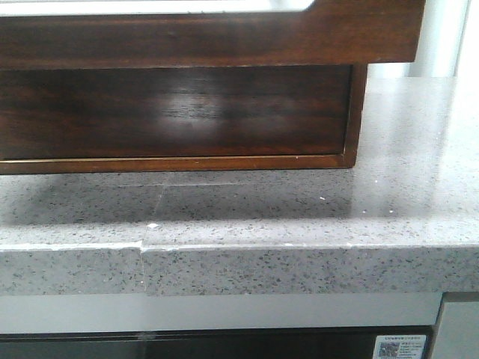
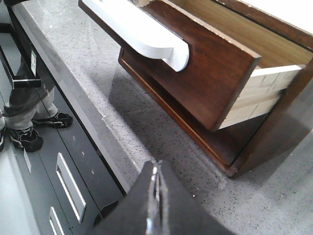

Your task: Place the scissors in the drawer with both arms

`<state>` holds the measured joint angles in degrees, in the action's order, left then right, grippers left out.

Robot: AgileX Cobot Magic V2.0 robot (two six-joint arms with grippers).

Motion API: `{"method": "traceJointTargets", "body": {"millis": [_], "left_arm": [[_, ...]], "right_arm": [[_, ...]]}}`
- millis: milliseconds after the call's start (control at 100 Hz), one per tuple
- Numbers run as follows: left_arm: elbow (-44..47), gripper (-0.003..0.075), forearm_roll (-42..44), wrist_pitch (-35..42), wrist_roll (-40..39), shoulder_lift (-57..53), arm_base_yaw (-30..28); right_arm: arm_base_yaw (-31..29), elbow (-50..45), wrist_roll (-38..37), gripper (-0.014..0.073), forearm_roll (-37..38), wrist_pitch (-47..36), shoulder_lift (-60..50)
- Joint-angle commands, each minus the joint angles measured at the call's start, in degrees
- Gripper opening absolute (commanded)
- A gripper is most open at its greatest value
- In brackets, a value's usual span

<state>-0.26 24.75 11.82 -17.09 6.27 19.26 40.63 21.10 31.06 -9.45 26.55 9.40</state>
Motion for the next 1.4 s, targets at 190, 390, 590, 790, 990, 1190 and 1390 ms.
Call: {"method": "traceJointTargets", "body": {"millis": [190, 390, 590, 790, 990, 1190, 1390], "left_arm": [[1.34, -0.0022, -21.70, 2.27, 15.02, -0.62, -5.77], [1.41, -0.0022, -22.14, -7.65, 15.02, -5.31, -12.89], [1.41, -0.0022, -20.83, -10.33, 15.02, -8.14, -19.28], [1.52, -0.0022, -20.93, -19.57, 14.90, -8.14, -19.53], [1.52, -0.0022, -21.43, -26.61, 14.90, -8.14, -19.53], [1.52, -0.0022, -21.43, -26.22, 14.90, -8.14, -19.53], [1.52, -0.0022, -21.43, -26.22, 14.90, -8.14, -19.53]], "right_arm": [[-0.31, 1.40, -0.07, -0.0050, -0.68, -4.20, 0.47], [-0.31, 1.40, -0.07, -0.0050, -0.68, -4.20, 0.47], [-0.31, 1.40, -0.07, -0.0050, -0.68, -4.20, 0.47], [-0.31, 1.40, -0.07, -0.0050, -0.68, -4.20, 0.47], [-0.31, 1.40, -0.07, -0.0050, -0.68, -4.20, 0.47], [-0.31, 1.40, -0.07, -0.0050, -0.68, -4.20, 0.47], [-0.31, 1.40, -0.07, -0.0050, -0.68, -4.20, 0.47]]}}
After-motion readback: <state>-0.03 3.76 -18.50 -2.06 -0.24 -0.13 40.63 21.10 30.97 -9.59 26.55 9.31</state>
